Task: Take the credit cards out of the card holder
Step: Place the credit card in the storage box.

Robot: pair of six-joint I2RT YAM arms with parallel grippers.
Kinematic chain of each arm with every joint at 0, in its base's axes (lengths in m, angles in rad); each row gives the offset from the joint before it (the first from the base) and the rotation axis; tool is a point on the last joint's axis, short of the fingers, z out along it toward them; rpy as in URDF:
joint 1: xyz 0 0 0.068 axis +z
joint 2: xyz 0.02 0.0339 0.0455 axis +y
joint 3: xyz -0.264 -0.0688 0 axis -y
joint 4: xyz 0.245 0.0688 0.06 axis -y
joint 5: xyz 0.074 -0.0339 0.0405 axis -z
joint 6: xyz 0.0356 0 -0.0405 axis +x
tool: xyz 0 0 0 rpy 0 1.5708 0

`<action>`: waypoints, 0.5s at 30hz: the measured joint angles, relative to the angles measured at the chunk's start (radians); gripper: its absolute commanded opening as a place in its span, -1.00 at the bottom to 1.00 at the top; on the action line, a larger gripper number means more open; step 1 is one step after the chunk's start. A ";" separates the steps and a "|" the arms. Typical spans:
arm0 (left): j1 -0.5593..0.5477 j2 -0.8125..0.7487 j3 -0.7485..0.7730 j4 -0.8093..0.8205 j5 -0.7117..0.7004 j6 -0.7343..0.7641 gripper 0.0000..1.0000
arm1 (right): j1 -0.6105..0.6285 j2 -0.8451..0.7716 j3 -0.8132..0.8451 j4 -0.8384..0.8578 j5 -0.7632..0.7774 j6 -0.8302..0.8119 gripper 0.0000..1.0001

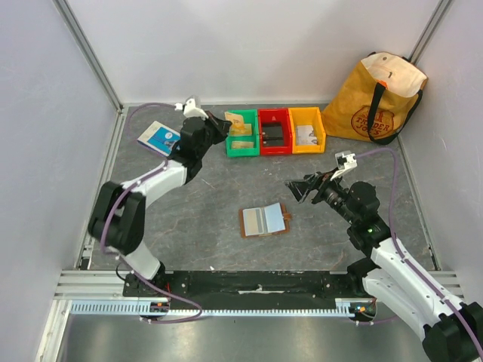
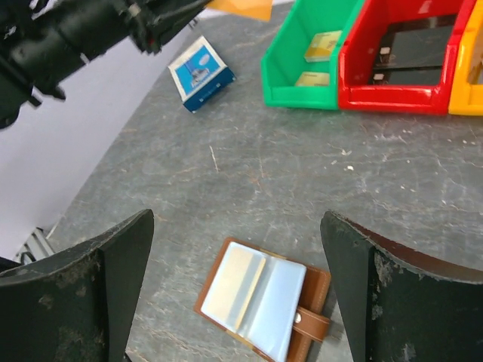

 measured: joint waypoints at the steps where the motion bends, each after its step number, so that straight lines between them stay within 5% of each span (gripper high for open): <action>1: 0.005 0.037 0.031 -0.001 -0.006 0.006 -0.96 | 0.000 -0.002 -0.002 -0.011 0.006 -0.010 0.96; 15: 0.028 0.508 0.447 -0.144 -0.026 0.071 -0.96 | 0.000 -0.018 -0.015 -0.092 0.013 -0.063 0.96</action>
